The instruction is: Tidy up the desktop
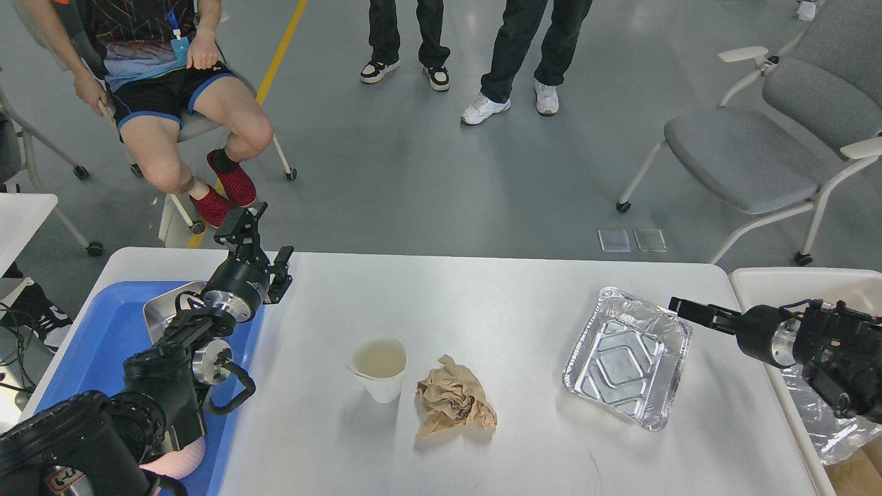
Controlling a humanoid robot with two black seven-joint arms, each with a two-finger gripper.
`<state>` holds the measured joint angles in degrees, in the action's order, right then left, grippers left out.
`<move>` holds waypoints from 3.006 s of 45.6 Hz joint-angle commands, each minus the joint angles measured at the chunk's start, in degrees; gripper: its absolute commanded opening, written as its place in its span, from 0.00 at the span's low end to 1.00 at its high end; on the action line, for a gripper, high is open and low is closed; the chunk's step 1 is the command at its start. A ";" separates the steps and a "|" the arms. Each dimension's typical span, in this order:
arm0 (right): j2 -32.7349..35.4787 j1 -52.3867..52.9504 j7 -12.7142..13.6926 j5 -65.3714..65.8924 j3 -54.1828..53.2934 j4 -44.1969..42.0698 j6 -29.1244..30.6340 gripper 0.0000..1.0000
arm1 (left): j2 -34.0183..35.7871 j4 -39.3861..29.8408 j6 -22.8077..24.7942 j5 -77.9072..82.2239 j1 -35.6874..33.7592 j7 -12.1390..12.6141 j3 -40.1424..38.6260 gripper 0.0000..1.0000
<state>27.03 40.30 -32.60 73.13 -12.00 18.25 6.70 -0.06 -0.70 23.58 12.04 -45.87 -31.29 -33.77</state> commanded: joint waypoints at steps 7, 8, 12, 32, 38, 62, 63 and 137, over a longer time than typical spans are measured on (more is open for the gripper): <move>-3.39 0.75 0.00 -0.09 2.42 -4.71 -2.48 1.00 | 0.06 0.00 0.07 0.00 0.08 -0.09 -0.07 0.97; -3.65 0.75 0.00 -0.09 2.42 -4.98 -2.48 1.00 | 0.06 0.00 0.07 -0.09 0.08 -0.09 -0.07 0.97; -4.09 0.75 0.00 -0.09 2.42 -5.24 -2.48 1.00 | -0.03 0.00 -0.02 -0.09 0.08 -0.09 -0.07 0.97; -3.57 -1.27 -0.18 -0.53 3.39 -5.16 -2.40 1.00 | 0.06 0.00 0.07 0.00 -0.01 -0.09 0.02 0.97; -4.18 -0.75 -0.01 -0.27 3.48 -5.50 -2.57 1.00 | 0.06 0.00 0.07 0.00 0.08 -0.18 0.02 0.97; -12.62 0.66 0.08 -0.44 6.99 -13.15 -7.58 1.00 | 0.06 0.00 -0.02 -0.26 0.08 -0.27 -0.07 0.97; -12.97 0.66 0.08 -0.44 7.17 -13.33 -7.93 1.00 | 0.06 0.00 -0.02 -0.26 0.08 -0.27 -0.07 0.97; -17.89 1.45 0.08 -0.71 15.87 -16.76 -14.44 1.00 | 0.06 0.08 -0.02 -0.35 0.08 -0.36 -0.42 0.97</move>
<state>9.14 41.76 -32.54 72.42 3.54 1.55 -7.44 0.08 -0.70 23.55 11.69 -45.76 -31.64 -34.14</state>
